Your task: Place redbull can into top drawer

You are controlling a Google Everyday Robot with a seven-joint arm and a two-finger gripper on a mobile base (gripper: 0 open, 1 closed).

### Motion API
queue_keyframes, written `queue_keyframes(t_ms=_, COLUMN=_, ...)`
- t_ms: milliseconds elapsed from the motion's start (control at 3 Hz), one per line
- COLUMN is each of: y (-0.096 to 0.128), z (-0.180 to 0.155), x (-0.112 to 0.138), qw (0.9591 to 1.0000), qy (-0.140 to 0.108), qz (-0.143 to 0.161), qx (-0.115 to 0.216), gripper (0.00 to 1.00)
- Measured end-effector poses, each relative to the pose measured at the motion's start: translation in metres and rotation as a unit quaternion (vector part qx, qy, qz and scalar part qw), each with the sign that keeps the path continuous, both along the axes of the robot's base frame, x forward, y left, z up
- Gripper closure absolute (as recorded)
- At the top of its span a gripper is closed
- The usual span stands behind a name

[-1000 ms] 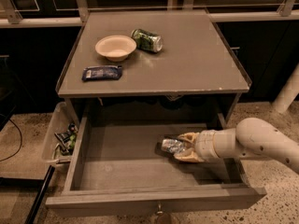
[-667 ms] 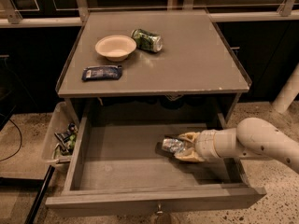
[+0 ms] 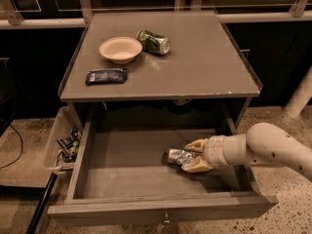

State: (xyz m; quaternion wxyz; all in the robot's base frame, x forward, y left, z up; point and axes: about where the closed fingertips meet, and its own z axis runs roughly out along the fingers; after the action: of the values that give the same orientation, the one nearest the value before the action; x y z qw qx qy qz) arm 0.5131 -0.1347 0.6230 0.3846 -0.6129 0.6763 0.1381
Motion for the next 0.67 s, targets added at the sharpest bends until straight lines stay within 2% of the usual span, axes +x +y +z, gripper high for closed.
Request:
queue_keyframes(t_ms=333, y=0.0, z=0.0, x=0.0, qw=1.0, qy=0.0, qz=0.0, qx=0.0, gripper=0.12)
queue_keyframes(t_ms=667, y=0.0001, z=0.0088, x=-0.0011, qw=1.0, qy=-0.001, qz=0.005, qx=-0.003, gripper=0.0)
